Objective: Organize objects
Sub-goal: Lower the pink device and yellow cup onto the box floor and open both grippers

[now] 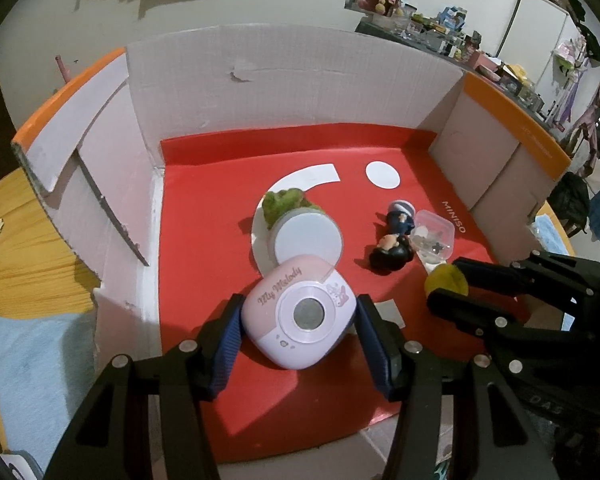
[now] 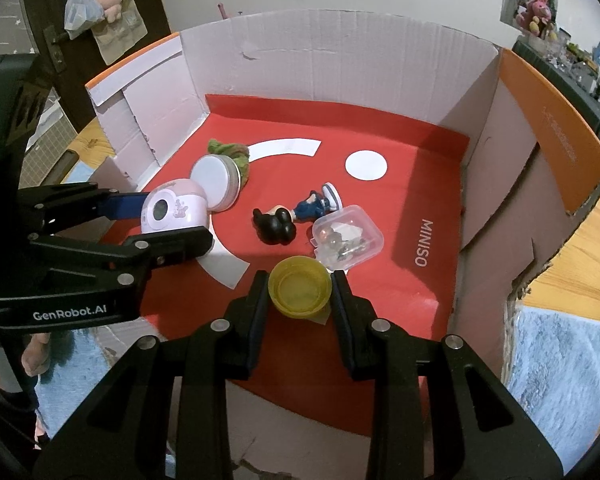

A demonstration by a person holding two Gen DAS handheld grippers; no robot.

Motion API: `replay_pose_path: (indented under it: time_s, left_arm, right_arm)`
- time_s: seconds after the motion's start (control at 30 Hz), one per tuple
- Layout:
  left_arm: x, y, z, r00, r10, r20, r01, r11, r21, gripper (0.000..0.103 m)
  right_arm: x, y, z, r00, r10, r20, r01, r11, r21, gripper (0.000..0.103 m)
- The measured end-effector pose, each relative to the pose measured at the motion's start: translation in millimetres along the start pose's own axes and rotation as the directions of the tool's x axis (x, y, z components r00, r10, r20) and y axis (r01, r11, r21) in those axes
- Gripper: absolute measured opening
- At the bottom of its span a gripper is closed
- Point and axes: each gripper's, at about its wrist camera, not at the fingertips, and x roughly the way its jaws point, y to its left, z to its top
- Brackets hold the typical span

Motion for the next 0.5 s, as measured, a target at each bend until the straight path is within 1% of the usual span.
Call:
replay_pose_path:
  time_s: [0.1, 0.13, 0.23, 0.5]
  left_arm:
    - [-1.6, -0.1, -0.4, 1.0, 0.005, 0.004, -0.005, 1.0, 0.002, 0.062]
    - [-2.0, -0.4, -0.7, 1.0, 0.005, 0.005, -0.005, 1.0, 0.003, 0.062]
    - [-3.2, -1.0, -2.3, 1.0, 0.012, 0.006, -0.012, 1.0, 0.007, 0.062]
    - [-4.5, -1.1, -3.6, 1.0, 0.014, 0.008, -0.014, 1.0, 0.009, 0.062]
  right_arm:
    - [-0.5, 0.8, -0.5, 1.0, 0.002, -0.001, -0.002, 1.0, 0.0, 0.031]
    - [-0.6, 1.5, -0.8, 1.0, 0.001, -0.001, -0.001, 1.0, 0.0, 0.031]
    - [-1.5, 1.9, -1.3, 1.0, 0.001, 0.003, -0.001, 1.0, -0.001, 0.047]
    - [-5.0, 5.0, -4.0, 1.0, 0.003, 0.006, -0.003, 1.0, -0.002, 0.047]
